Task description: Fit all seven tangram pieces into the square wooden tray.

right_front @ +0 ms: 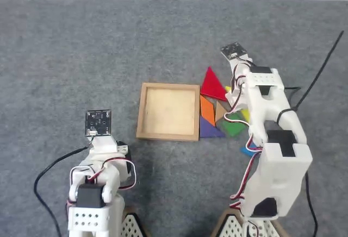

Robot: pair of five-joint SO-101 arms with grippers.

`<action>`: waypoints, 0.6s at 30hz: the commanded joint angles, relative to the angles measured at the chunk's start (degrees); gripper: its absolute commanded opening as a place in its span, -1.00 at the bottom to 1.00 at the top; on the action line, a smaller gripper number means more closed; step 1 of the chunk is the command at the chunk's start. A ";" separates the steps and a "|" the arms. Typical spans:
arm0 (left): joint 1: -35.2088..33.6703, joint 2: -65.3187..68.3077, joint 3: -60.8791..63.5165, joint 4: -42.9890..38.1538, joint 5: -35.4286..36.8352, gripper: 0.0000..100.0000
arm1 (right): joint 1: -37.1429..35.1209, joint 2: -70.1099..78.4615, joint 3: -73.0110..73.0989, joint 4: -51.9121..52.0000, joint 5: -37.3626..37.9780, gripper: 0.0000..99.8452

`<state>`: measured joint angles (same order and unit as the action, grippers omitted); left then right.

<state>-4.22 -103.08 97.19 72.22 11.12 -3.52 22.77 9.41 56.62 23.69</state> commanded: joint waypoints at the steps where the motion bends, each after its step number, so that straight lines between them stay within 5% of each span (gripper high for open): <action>1: -0.35 -1.14 -0.75 0.09 -0.62 -0.97 | 0.75 -0.57 -3.25 -2.07 4.92 -0.41; 18: -0.35 -1.14 -0.75 0.09 -0.62 -0.97 | 0.92 -0.57 -3.34 -5.76 6.51 -0.41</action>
<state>-4.22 -103.08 97.19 72.22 11.12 -3.52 22.86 9.41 52.40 29.41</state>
